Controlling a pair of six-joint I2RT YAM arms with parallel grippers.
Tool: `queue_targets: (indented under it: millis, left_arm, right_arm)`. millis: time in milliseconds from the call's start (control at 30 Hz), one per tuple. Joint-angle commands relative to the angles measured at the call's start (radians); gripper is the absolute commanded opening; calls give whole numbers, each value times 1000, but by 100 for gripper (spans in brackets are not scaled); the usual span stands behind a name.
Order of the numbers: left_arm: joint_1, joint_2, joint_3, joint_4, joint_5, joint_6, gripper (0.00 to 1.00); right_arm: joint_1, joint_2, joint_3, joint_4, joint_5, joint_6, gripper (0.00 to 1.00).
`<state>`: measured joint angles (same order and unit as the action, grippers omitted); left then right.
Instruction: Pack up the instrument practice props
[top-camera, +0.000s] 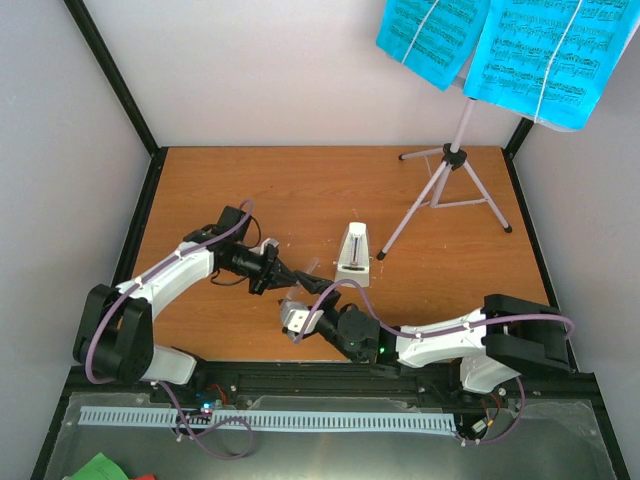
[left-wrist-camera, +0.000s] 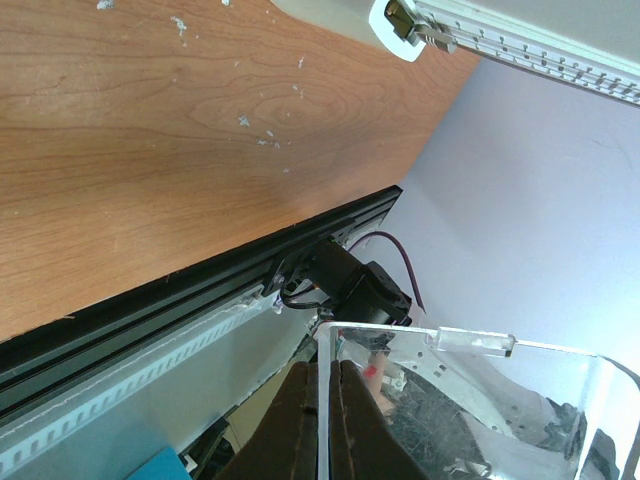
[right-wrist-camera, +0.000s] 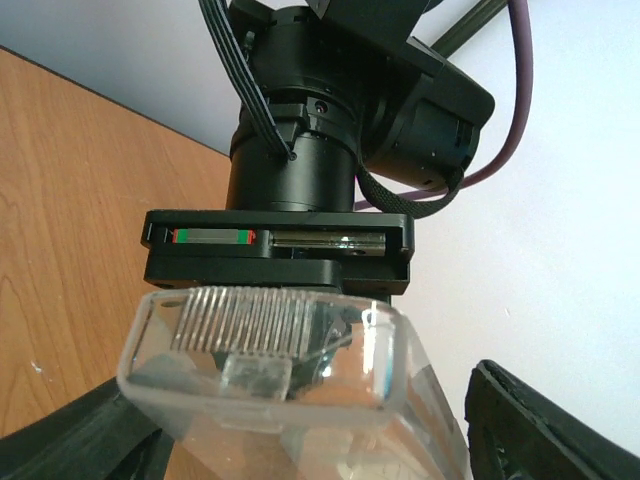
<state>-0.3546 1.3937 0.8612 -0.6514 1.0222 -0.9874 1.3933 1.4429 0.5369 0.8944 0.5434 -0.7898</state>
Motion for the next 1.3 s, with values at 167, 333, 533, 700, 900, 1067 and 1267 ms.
queue_targets:
  millis: [167,333,533,700,900,1067,1267]
  left_arm:
    - [6,-33,24,-3,24,-23,0]
    - [7,-36,27,-4,27,-21,0]
    - [6,-40,24,16,36,-10,0]
    - [6,-43,18,60,43,22,49]
    - [8,-33,-12,153,-68,75,99]
    - [9,-22,-23,314,-205,220,100]
    - [4,-24,-108,636,-232,256,99]
  right_arm:
    - [9,71,38,96,97,-110,74]
    - [8,99,42,122,114,-145,70]
    - [8,90,38,124,116,-152,59]
    - [8,18,20,55,96,-103,55]
    - [9,-194,-17,-185,71,89,54]
    - [3,-403,-16,-528,60,365,53]
    - [-145,-600,-8,-889,1,724,53]
